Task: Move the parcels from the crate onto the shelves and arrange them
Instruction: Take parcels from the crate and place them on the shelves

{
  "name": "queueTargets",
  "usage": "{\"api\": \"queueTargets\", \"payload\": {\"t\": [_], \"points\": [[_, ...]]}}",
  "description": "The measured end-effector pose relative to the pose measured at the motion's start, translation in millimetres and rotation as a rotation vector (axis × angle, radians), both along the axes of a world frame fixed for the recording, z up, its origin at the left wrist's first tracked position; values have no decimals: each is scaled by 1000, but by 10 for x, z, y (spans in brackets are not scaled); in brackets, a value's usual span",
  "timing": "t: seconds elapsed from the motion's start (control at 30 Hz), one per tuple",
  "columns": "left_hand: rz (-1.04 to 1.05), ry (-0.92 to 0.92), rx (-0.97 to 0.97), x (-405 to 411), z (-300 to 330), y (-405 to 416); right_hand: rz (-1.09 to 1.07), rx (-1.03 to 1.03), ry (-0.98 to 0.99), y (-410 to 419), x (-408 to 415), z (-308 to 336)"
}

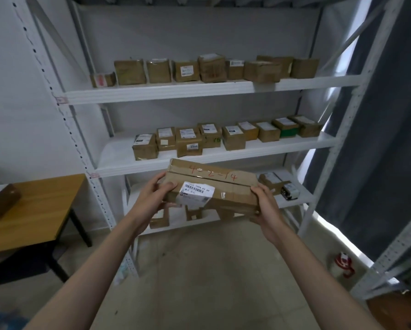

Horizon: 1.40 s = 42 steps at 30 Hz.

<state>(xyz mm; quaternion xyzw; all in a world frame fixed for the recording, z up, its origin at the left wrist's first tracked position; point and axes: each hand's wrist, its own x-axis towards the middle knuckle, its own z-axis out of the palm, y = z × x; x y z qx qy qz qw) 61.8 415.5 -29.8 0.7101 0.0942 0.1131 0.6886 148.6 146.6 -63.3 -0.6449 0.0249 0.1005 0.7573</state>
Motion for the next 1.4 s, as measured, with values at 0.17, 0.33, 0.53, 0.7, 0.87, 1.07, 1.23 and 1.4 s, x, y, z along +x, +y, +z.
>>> {"api": "queueTargets", "payload": {"t": [0.17, 0.33, 0.53, 0.7, 0.87, 1.07, 1.23, 1.4], "points": [[6, 5, -52, 409, 23, 69, 87, -25, 11, -157, 213, 80], [93, 39, -238, 559, -42, 354, 161, -31, 46, 187, 417, 14], [189, 116, -214, 470, -263, 864, 267, 40, 115, 1295, 644, -134], [217, 177, -76, 573, -486, 1559, 322, 110, 183, 2411, 896, -268], [241, 195, 71, 1018, -615, 2435, 309, 119, 229, 3554, 1222, -317], [188, 271, 265, 1637, -692, 3346, 261, 85, 306, 4594, 1605, -395], [180, 327, 456, 2115, -800, 3959, 334, 3, 353, 5106, 1886, -517], [119, 367, 557, 2527, -965, 4259, 380, -122, 379, 5264, 2147, -634]]}}
